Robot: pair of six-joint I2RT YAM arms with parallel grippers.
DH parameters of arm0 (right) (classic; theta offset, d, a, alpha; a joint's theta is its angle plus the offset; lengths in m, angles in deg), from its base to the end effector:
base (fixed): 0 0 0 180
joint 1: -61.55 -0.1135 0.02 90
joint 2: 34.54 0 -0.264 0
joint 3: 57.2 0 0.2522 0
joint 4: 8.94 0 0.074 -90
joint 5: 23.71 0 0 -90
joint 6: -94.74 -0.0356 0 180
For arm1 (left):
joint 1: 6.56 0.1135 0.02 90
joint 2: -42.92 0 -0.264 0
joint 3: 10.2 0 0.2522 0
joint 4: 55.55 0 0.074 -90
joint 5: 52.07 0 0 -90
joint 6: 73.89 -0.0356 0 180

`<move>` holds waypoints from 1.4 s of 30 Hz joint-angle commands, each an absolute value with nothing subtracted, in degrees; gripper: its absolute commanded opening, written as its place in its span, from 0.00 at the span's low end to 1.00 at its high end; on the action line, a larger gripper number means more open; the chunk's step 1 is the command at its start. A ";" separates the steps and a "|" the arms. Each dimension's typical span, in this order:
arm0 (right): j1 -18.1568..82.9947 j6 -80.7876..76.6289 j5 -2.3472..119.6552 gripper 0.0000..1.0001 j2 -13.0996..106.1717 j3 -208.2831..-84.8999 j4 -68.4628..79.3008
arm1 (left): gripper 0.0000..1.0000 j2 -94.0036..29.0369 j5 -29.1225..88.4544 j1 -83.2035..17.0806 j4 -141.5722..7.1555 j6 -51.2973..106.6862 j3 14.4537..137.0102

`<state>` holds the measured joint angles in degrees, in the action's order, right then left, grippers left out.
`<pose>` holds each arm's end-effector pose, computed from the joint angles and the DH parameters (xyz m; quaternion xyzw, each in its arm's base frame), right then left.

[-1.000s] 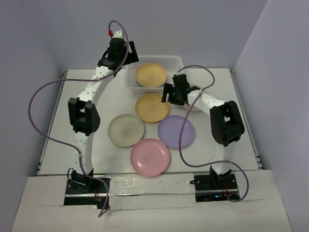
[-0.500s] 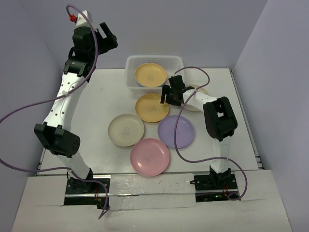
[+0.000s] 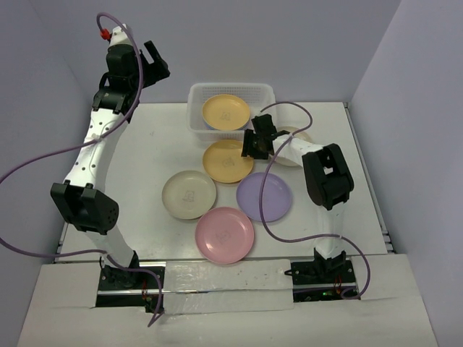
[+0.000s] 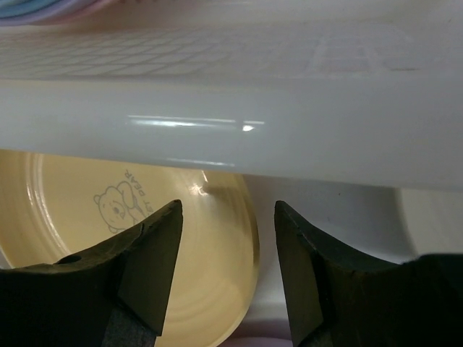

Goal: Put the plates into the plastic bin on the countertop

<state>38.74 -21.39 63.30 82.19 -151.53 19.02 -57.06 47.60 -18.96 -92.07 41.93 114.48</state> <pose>0.4065 0.1730 0.1688 0.0184 0.9403 0.1627 0.2983 0.3936 -0.0804 0.4565 -0.1431 0.7619 -0.1439 0.6151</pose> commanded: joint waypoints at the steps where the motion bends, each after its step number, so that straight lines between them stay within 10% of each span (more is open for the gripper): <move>1: 38.08 -22.57 63.16 0.57 83.88 -151.47 18.33 | 0.95 -54.52 46.86 -18.52 -91.19 42.57 116.02; 16: 37.84 -23.79 61.31 0.25 80.46 -150.42 21.03 | 0.96 -52.77 48.01 -18.23 -90.41 42.26 113.43; 20: 37.90 -23.60 59.99 0.00 76.40 -150.43 23.78 | 0.96 -51.89 47.68 -18.16 -90.01 43.02 112.49; 42: 35.87 -17.52 51.18 0.00 59.53 -160.24 36.68 | 0.99 -48.08 42.43 -15.04 -96.94 37.18 106.48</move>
<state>36.63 -18.36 51.63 64.17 -151.56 35.90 -51.45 47.59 -17.62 -94.47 39.48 108.08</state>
